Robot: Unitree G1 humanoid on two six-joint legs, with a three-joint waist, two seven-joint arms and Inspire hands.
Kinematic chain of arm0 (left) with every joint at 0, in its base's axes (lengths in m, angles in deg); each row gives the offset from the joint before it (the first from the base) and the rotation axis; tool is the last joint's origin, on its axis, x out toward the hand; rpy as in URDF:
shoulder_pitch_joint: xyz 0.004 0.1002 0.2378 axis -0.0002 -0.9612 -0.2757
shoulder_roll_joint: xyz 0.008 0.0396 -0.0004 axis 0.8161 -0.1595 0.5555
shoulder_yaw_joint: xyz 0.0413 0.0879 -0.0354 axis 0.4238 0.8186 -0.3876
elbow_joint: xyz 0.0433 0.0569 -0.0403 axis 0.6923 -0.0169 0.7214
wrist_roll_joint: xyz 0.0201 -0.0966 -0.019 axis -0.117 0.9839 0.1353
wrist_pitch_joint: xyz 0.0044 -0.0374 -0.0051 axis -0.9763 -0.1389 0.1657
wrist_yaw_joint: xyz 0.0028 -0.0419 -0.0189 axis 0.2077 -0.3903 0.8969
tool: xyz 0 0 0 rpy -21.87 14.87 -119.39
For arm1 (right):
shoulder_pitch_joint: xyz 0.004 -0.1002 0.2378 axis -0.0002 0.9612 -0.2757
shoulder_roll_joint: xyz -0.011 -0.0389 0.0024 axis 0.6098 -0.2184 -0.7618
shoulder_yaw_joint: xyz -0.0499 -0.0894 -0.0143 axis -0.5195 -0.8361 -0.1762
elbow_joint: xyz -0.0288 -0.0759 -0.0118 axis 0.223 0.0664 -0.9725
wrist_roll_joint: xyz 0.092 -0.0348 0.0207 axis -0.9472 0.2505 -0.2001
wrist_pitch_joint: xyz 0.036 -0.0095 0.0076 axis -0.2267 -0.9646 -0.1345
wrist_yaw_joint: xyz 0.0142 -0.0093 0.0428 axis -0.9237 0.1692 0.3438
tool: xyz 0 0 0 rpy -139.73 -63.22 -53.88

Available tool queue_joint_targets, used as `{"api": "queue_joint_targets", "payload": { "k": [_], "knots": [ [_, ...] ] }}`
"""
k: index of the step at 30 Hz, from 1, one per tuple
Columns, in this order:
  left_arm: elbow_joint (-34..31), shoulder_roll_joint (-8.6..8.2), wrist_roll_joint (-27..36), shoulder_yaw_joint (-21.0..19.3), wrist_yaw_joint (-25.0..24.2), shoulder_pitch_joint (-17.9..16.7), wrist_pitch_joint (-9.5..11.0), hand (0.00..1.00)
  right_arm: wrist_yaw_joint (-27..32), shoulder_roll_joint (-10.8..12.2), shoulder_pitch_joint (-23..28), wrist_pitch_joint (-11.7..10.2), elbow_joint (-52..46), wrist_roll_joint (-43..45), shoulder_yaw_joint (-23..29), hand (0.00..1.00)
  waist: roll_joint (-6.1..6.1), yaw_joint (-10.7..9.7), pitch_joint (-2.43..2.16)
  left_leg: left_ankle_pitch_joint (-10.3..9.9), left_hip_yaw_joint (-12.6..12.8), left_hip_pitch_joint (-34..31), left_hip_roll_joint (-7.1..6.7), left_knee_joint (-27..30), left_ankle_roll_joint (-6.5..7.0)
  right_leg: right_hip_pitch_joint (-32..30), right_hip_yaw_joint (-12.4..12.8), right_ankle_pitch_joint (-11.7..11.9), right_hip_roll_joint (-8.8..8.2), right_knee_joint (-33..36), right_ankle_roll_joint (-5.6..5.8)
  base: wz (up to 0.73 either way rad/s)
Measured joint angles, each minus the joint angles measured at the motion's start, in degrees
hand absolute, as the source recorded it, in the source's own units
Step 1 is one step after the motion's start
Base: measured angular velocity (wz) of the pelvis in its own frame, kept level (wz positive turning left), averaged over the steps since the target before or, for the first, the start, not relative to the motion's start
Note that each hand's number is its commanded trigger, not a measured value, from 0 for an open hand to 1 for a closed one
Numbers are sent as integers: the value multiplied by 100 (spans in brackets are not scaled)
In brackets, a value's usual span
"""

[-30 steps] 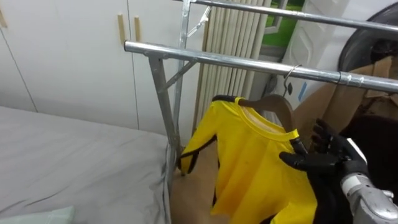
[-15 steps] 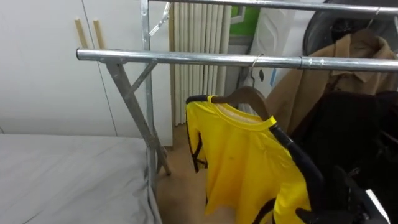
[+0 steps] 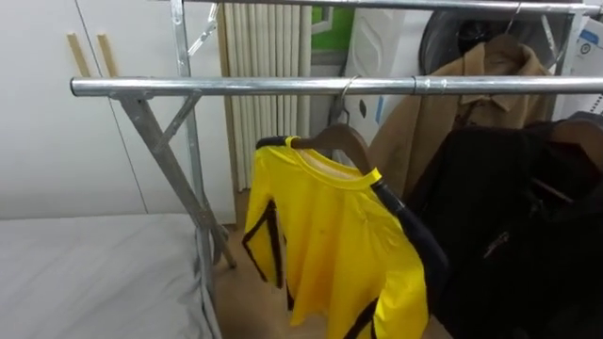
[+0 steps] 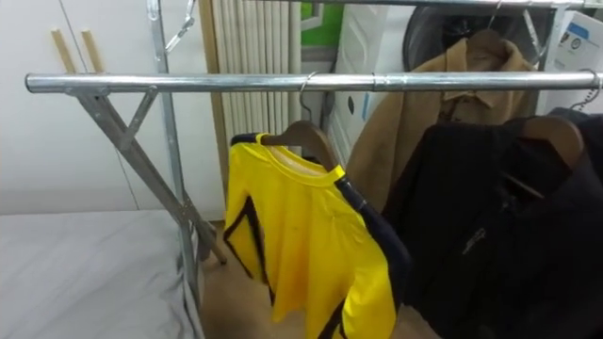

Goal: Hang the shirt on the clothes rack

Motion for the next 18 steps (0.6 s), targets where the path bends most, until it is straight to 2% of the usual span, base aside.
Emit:
{"api": "queue_joint_targets", "payload": {
  "k": [4,8,10,13,15,18],
  "knots": [
    [1,4,207,0,18,-14,87,0,2,38,82,-101,266,16,1,0,37,-41,-15,-8,-17,1,5,4,-3,1,34,0,-6,-21,-4,-3],
    [34,3,479,8,125,-27,231,0,6,221,124,-129,649,-73,1,0,114,-121,-19,-10,-15,-16,3,-8,0,-18,45,5,14,-55,0,0],
    [94,0,583,15,178,-27,289,0,3,322,208,-281,961,-291,-1,0,191,-124,-38,-10,-2,-11,6,-40,0,-8,45,7,41,-79,2,0],
    [122,-9,637,15,237,-11,399,0,-11,421,207,-387,1448,-479,-19,0,224,-119,-41,-9,3,-16,5,-40,0,-17,54,8,45,-77,3,-3],
    [236,-64,687,8,230,3,489,0,-78,522,205,-435,1961,-553,-18,0,276,-110,-47,-9,4,-26,3,-39,0,-29,53,7,45,-85,5,-5],
    [320,-172,728,8,169,22,488,0,-254,553,142,-445,2531,-781,-17,0,296,-116,-57,-8,2,-101,-14,-31,1,-121,56,4,30,-85,10,-7]
  ]
}}
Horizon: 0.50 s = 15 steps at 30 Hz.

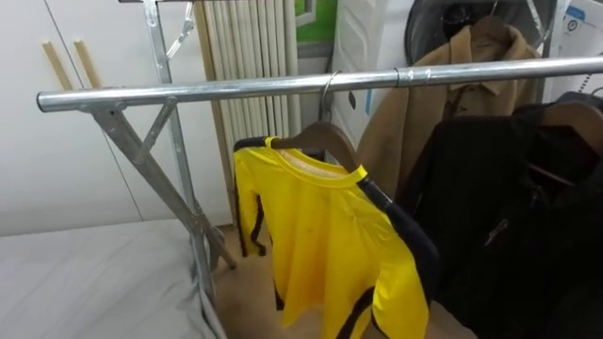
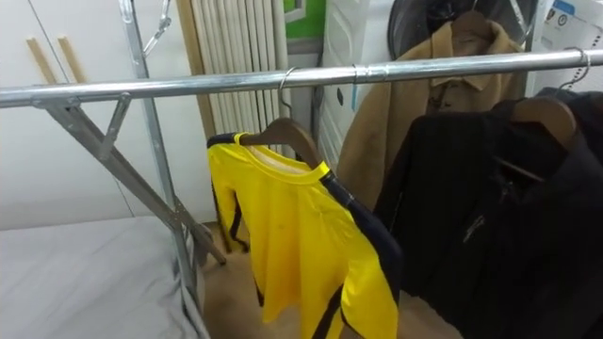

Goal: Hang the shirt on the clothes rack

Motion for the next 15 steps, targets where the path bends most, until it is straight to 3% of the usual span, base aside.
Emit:
{"api": "queue_joint_targets", "payload": {
  "k": [5,10,15],
  "knots": [
    [43,-27,31,4,-279,-6,-52,0,-254,25,-21,50,635,-403,5,0,-62,-3,39,1,-3,37,4,9,0,31,-2,0,-33,-10,0,0],
    [212,-26,27,-3,-624,8,-198,0,-441,29,-182,239,1130,-461,105,0,-99,0,53,1,0,62,1,11,0,31,10,0,-31,-9,0,0],
    [458,-31,106,0,-1030,69,-516,0,-488,35,-405,416,1451,-439,121,0,-124,20,34,1,-4,4,1,43,0,25,88,28,-12,-22,6,0]
  ]
}}
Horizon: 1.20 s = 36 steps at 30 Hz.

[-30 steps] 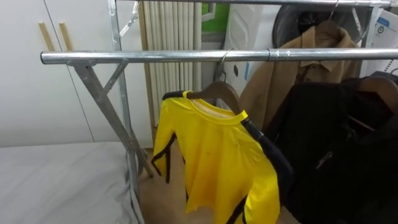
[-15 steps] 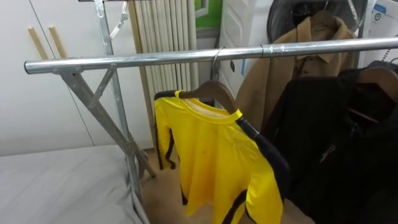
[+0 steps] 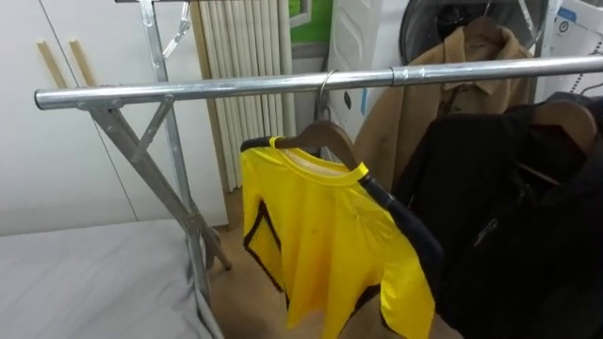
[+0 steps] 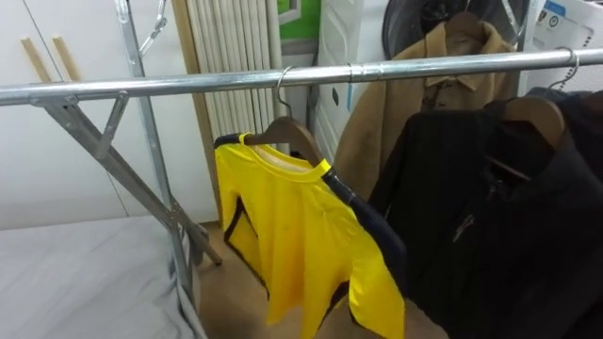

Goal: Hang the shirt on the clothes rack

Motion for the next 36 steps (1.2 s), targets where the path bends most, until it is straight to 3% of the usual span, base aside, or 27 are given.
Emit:
{"api": "queue_joint_targets", "payload": {
  "k": [3,9,15,24,36],
  "knots": [
    [100,3,195,33,-185,10,-156,0,-11,-2,-81,83,10,-33,-41,0,15,6,-5,0,2,11,0,-1,0,4,20,11,33,-5,3,-1],
    [107,27,283,180,-323,128,-268,0,-72,-35,-296,108,175,-227,-161,0,10,-1,17,0,-11,39,6,-3,0,25,35,20,19,10,-7,-1],
    [77,81,248,449,-315,226,-264,0,-129,-90,-332,101,179,-579,-385,0,5,-5,45,0,-5,36,4,-1,0,23,32,20,16,6,-6,0],
    [78,103,237,449,-285,248,-191,0,-217,-77,-345,-24,344,-615,-423,0,-5,-18,81,2,-50,80,-1,3,0,98,-87,24,-10,-34,-5,2],
    [97,99,242,447,-359,248,-182,0,-257,-87,-335,-27,358,-600,-413,0,34,-2,75,2,-46,90,2,-7,1,123,-75,29,24,-71,1,0]
  ]
}}
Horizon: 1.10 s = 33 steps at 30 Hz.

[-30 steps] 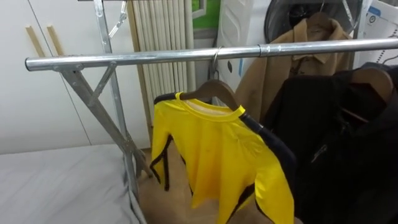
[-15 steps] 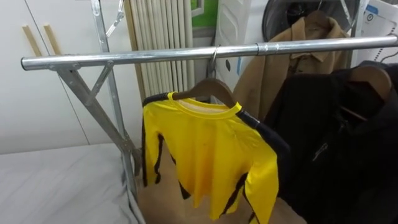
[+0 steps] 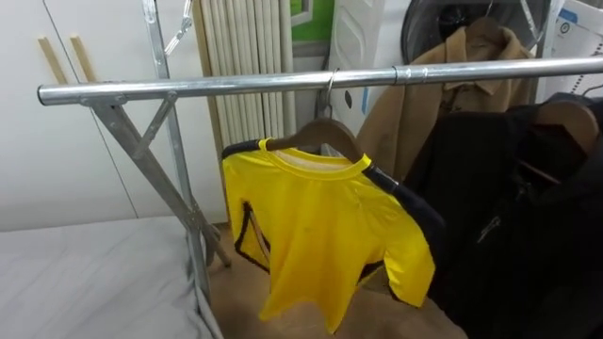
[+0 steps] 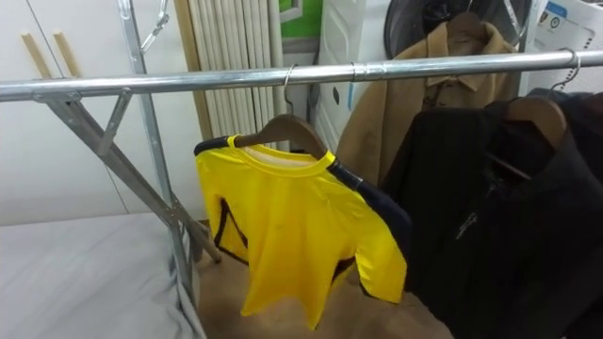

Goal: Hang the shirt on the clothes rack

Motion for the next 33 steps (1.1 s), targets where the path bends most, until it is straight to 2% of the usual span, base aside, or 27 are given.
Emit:
{"api": "queue_joint_targets", "payload": {
  "k": [13,16,20,22,25,27,28,29,30,31,32,33],
  "knots": [
    [6,12,7,-11,-81,-7,-6,0,-26,-11,-13,18,16,-25,-9,0,27,4,1,-5,1,-28,28,-6,-2,-20,-27,2,20,5,-13,0],
    [6,8,2,-11,-56,-53,-25,0,-79,-32,-31,58,0,-23,-11,0,36,13,-6,-22,-3,-59,58,16,-22,-32,-54,13,33,19,-40,0],
    [26,3,-23,-162,-29,-44,-21,0,-159,-110,-146,137,-2,75,-99,0,25,88,-24,-116,-48,-406,127,392,-68,-234,-216,-56,-20,124,-124,11],
    [2,-24,-27,-274,-24,18,-41,0,-183,-182,-173,142,4,258,-172,0,19,132,-31,-117,-105,-677,145,672,-67,-311,-397,-69,-94,123,-147,51],
    [-6,-29,-19,-310,-26,167,-40,0,-179,-287,-395,190,4,612,-355,0,33,311,-28,-107,-116,-1043,214,880,-83,-479,-755,-92,-157,122,-205,63],
    [-1,-17,10,-331,-34,299,-30,0,-147,-405,-592,314,122,841,-407,0,39,381,-23,-16,-142,-1402,282,1046,-222,-496,-1324,-130,-226,114,-268,116],
    [-11,-1,12,-331,-34,317,-28,0,-123,-421,-623,347,167,857,-397,0,29,401,-22,25,-142,-1478,291,1068,-227,-487,-1482,-160,-259,95,-292,153],
    [-37,18,10,-332,-34,366,-48,0,-65,-436,-671,436,238,889,-391,0,1,467,-22,132,-142,-1616,296,1065,-201,-507,-1816,-234,-384,77,-327,157],
    [-41,22,1,-341,-35,394,-74,0,0,-454,-691,523,244,891,-368,0,-78,486,-37,210,-32,-1720,313,1148,-165,-490,-2179,-354,-495,47,-362,150],
    [-46,12,5,-346,-47,413,-79,0,24,-465,-693,525,241,891,-321,0,-70,500,3,157,182,-1747,378,1404,-81,-453,-2303,-423,-516,46,-328,138],
    [-43,-1,7,-365,-86,401,-95,0,83,-457,-695,526,227,911,-224,0,-42,593,33,-21,605,-1749,540,2016,117,-364,-2608,-484,-527,35,-373,141],
    [-52,-5,7,-364,-133,405,-98,0,113,-428,-703,529,207,877,-134,0,23,590,38,-143,909,-1703,689,2565,203,-292,-2996,-544,-538,35,-422,155]
  ]
}}
